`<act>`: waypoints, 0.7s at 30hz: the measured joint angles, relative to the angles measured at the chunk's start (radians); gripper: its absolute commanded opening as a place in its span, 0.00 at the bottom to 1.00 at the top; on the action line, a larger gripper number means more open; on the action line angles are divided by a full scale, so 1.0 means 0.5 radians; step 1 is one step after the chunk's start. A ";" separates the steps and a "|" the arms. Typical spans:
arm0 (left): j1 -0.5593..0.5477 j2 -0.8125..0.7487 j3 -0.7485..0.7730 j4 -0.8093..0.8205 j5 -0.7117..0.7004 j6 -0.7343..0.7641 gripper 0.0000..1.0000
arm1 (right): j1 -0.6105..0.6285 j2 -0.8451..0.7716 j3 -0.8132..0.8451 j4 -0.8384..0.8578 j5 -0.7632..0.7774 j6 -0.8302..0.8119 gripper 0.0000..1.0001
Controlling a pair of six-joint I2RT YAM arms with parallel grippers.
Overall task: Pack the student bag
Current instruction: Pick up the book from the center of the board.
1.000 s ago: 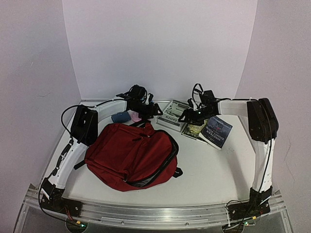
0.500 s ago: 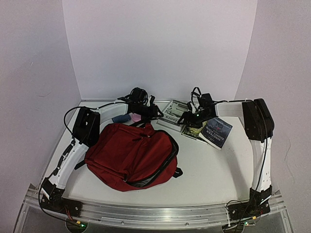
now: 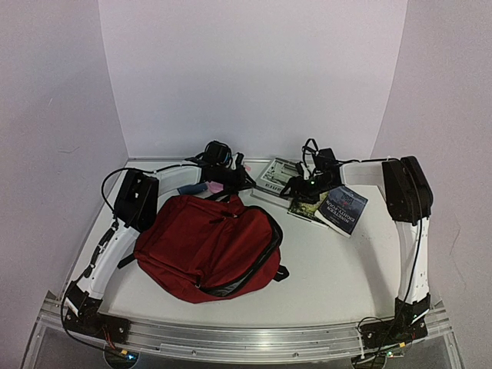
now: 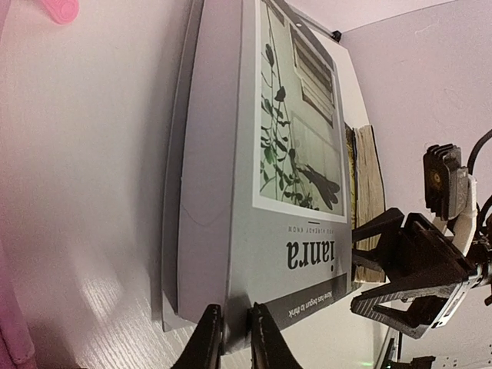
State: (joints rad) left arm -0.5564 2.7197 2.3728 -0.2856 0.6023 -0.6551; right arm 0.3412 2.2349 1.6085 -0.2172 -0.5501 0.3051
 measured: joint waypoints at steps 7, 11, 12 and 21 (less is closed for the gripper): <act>0.000 -0.023 -0.039 0.025 0.012 -0.025 0.00 | -0.002 0.000 0.000 0.003 -0.013 0.023 0.71; -0.006 -0.116 -0.168 0.086 0.001 -0.064 0.00 | -0.001 0.000 0.000 0.007 -0.026 0.033 0.78; -0.009 -0.148 -0.212 0.093 -0.007 -0.072 0.00 | -0.001 0.000 0.000 0.010 -0.036 0.035 0.81; -0.025 -0.544 -0.600 0.273 -0.064 -0.223 0.00 | -0.023 -0.303 -0.083 0.016 -0.131 0.083 0.98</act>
State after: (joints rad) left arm -0.5690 2.4477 2.0729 -0.1493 0.5700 -0.7666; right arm 0.3296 2.0835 1.5672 -0.2089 -0.6157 0.3464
